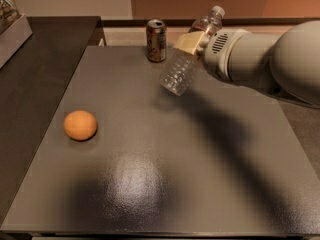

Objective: Place water bottle upright

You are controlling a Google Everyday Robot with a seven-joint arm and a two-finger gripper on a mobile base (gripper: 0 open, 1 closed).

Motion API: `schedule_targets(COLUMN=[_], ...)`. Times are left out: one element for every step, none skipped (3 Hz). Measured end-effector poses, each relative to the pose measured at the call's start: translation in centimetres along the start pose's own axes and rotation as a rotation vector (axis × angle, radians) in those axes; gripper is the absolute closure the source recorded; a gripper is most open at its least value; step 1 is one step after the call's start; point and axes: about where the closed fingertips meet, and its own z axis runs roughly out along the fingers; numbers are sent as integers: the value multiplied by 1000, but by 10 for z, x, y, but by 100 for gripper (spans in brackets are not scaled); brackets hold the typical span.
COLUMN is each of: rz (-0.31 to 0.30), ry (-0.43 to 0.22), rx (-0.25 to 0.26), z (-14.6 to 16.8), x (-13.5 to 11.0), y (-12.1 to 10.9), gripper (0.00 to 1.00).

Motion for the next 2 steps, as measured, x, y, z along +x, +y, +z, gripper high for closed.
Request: schedule_targets(rz=[-134, -264], ry=[85, 165], rx=[34, 63], z=[0, 1], x=[0, 5], y=[-20, -38], gripper=[100, 100])
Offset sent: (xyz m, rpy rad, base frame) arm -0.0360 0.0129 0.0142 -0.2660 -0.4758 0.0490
